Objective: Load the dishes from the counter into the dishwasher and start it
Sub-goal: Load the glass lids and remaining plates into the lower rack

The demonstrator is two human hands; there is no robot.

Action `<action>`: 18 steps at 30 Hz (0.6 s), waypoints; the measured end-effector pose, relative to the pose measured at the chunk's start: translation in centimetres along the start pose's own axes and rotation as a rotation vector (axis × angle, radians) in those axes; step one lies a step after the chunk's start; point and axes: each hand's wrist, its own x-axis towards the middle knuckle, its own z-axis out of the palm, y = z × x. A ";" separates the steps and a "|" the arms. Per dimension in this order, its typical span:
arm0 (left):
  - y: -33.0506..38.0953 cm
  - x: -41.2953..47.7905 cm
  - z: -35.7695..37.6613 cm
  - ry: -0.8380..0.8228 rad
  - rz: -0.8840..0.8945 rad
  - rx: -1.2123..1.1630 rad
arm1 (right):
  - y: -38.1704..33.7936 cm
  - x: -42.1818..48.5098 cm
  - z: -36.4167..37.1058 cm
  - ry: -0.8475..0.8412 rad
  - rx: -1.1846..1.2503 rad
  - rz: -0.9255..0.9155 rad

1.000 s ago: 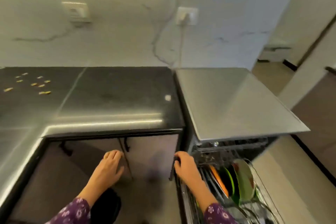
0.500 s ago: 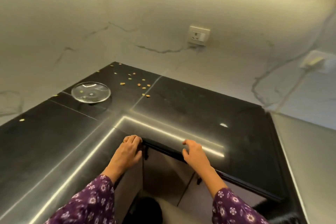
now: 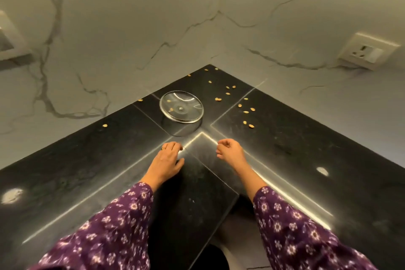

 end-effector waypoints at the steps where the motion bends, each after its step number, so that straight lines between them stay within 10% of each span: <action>1: -0.5 0.5 0.1 0.006 -0.011 -0.006 | -0.5 1.3 1.1 -0.022 0.085 0.056; 18: -4.4 3.8 5.8 0.074 -0.025 0.015 | -5.2 13.8 10.3 -0.213 0.654 0.392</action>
